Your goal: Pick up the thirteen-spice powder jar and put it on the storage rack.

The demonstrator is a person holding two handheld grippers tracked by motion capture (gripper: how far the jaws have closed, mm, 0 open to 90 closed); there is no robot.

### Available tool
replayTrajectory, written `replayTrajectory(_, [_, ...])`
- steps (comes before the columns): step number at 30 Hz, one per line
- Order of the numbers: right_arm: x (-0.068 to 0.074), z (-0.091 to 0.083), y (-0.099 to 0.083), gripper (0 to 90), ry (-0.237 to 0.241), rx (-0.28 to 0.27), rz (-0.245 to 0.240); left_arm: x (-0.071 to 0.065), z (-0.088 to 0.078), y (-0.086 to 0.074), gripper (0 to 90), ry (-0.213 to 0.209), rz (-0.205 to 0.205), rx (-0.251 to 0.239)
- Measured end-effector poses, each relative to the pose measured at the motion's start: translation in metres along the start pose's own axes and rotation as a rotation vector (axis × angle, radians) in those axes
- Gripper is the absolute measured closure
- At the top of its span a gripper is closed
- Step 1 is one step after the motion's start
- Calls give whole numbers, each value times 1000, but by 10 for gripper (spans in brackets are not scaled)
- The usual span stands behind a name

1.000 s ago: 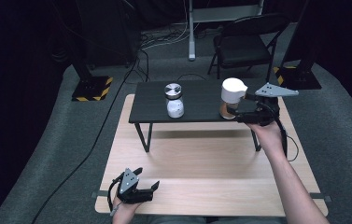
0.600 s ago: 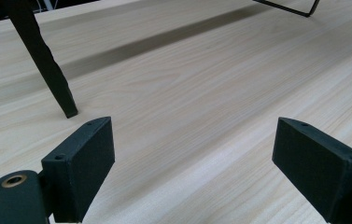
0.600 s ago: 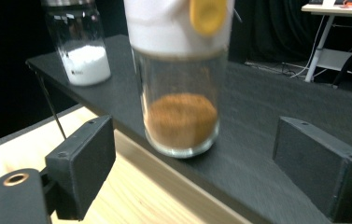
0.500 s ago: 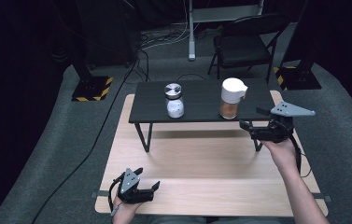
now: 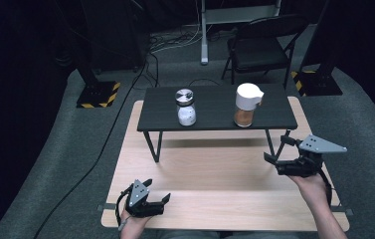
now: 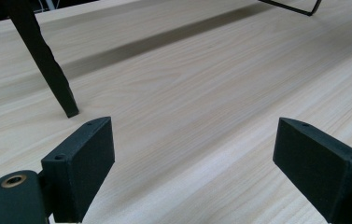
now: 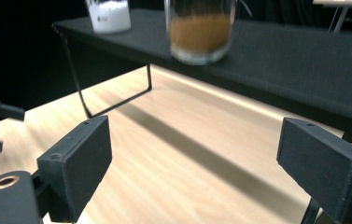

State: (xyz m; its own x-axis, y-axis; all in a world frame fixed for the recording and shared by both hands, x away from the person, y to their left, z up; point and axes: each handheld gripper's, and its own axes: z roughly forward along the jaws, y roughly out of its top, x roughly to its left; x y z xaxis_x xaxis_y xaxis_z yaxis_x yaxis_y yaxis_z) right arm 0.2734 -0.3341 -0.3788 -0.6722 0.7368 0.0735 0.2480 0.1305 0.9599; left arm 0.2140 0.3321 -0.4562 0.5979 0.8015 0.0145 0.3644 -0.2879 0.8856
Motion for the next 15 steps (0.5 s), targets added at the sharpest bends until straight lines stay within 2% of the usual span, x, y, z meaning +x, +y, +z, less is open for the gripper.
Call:
replayTrajectory(3, [0, -2, -8, 84, 3, 15, 3, 0, -1, -1, 119, 1, -6, -4])
replayTrajectory(4, [2, -5, -20, 79, 4, 29, 13, 0, -1, -1, 118, 3, -8, -4])
replayTrajectory(9, [5, -9, -38, 74, 3, 39, 17, 0, -1, -1, 116, 3, -9, -5])
replayTrajectory(11, [8, -11, -52, 67, -3, 49, 13, 0, -1, -1, 116, 3, -8, -4])
replayTrajectory(15, [10, -15, -63, 63, -4, 51, 13, 0, -1, -1, 116, 3, -9, -6])
